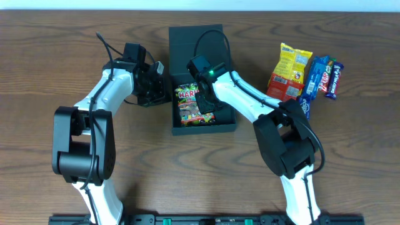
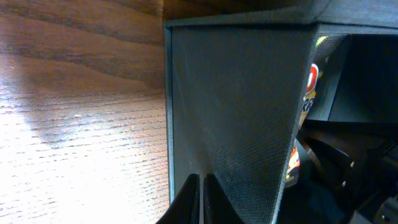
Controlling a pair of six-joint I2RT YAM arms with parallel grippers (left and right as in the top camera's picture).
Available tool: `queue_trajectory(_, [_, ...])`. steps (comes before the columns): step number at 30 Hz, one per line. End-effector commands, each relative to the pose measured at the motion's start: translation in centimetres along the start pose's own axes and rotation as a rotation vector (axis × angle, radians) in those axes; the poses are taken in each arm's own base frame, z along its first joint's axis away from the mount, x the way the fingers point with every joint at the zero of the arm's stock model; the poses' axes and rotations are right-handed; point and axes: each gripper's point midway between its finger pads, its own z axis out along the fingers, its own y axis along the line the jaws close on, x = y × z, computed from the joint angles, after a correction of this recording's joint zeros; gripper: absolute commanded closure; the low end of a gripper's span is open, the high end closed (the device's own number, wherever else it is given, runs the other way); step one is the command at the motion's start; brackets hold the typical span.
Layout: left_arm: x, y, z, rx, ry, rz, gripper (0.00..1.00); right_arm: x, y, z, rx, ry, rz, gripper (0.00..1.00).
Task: Pack container
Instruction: 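Push the Haribo bag down into the box with the right gripper, then move the right gripper to the pile and grasp the red chip bag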
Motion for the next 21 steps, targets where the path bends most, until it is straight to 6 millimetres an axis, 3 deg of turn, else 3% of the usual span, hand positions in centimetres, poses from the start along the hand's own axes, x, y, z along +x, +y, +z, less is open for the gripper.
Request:
queue_trajectory(1, [0.3, -0.2, 0.4, 0.017, 0.018, 0.013, 0.94, 1.6, 2.5, 1.0, -0.115, 0.065, -0.061, 0.99])
queue_trajectory(6, [0.3, -0.2, 0.4, 0.017, 0.018, 0.010, 0.94, 2.4, 3.6, 0.7, -0.180, 0.099, -0.069, 0.99])
queue_trajectory(10, [0.3, -0.2, 0.4, 0.017, 0.018, 0.010, 0.94, 2.7, 3.5, 0.7, -0.172, 0.111, -0.073, 0.99])
queue_trajectory(14, [0.3, -0.2, 0.4, 0.016, 0.018, 0.010, 0.94, 1.0, 2.0, -1.4, -0.092, 0.058, -0.069, 0.99])
queue_trajectory(17, [0.3, -0.1, 0.3, 0.016, 0.016, 0.010, 0.94, -2.3, 0.8, -6.9, -0.037, -0.085, -0.062, 0.99])
queue_trajectory(20, [0.2, -0.1, 0.3, 0.015, 0.013, 0.010, 0.94, -5.4, 0.2, -13.6, -0.069, -0.264, -0.090, 0.98])
queue_trajectory(21, [0.2, -0.1, 0.3, 0.014, 0.012, 0.010, 0.94, -6.0, -0.3, -15.4, -0.073, -0.309, -0.098, 0.93])
